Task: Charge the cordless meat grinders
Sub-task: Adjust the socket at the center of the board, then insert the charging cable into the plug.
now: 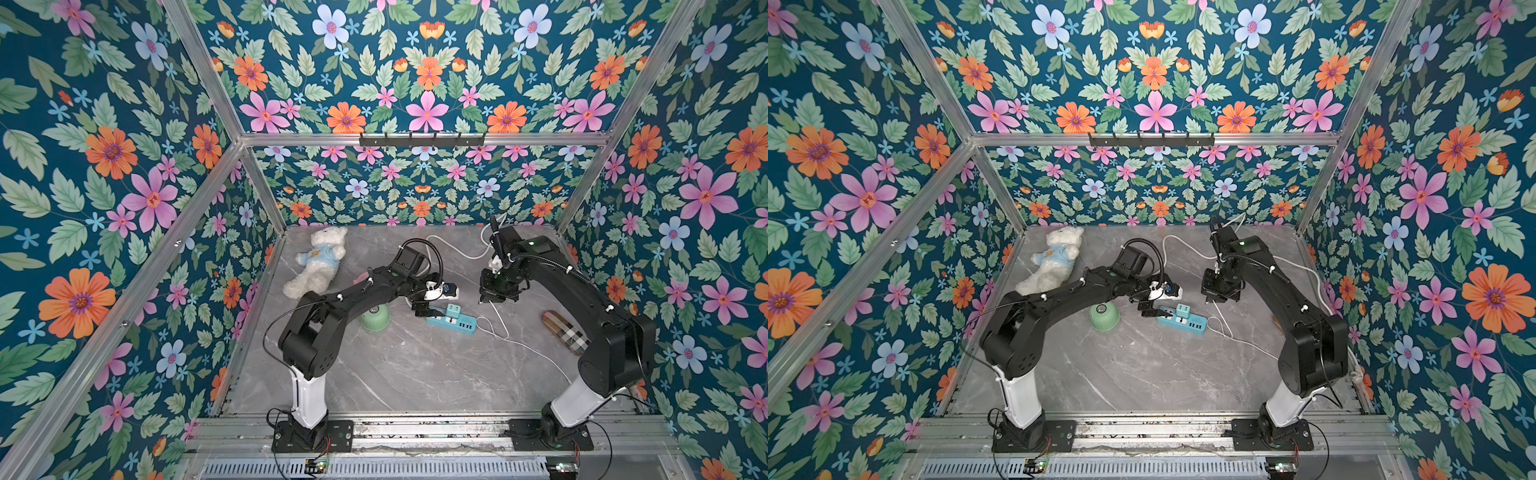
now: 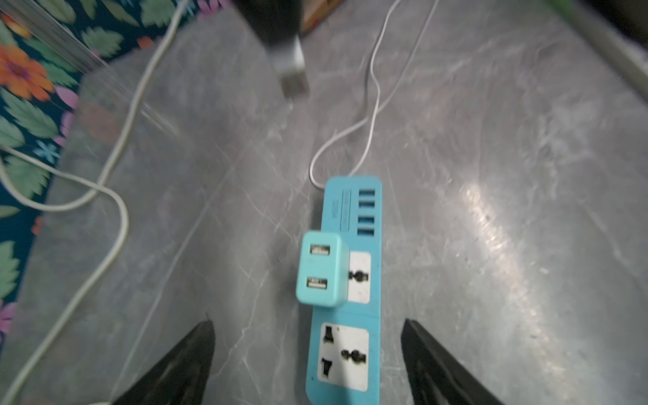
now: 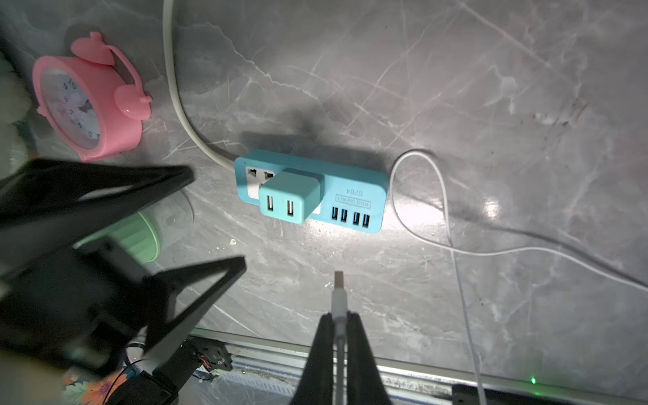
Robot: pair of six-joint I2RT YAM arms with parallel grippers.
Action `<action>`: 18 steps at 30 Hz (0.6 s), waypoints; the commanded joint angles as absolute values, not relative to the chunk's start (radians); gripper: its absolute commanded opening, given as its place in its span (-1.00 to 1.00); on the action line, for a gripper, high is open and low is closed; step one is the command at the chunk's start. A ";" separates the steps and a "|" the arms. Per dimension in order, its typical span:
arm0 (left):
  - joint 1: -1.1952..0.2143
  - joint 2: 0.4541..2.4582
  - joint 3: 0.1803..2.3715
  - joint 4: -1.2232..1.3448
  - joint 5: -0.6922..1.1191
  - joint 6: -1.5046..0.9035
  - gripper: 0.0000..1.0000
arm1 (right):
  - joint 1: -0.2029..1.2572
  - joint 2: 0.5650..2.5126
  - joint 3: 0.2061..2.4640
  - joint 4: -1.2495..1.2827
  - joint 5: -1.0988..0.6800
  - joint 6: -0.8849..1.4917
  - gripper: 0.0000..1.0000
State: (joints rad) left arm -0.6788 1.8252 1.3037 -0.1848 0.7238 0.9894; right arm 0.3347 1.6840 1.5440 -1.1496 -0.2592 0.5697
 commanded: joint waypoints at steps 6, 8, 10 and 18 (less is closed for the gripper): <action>-0.640 1.470 0.802 0.929 0.478 0.060 0.79 | 0.405 1.847 1.659 -1.196 -0.270 0.692 -1.00; -0.640 1.392 0.759 0.902 0.268 -0.049 0.79 | 0.415 1.880 1.695 -1.201 -0.251 0.698 -1.00; -0.637 1.323 0.715 0.876 0.131 -0.107 0.80 | 0.431 1.913 1.738 -1.215 -0.232 0.708 -1.00; -0.628 1.191 0.674 0.711 -0.027 -0.073 0.87 | 0.466 1.974 1.789 -1.264 -0.164 0.726 -1.00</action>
State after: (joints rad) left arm -0.6327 1.2064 0.6807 0.7303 0.0761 -0.0319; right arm 0.4587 1.9739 1.7763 -1.2152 -0.2031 0.6971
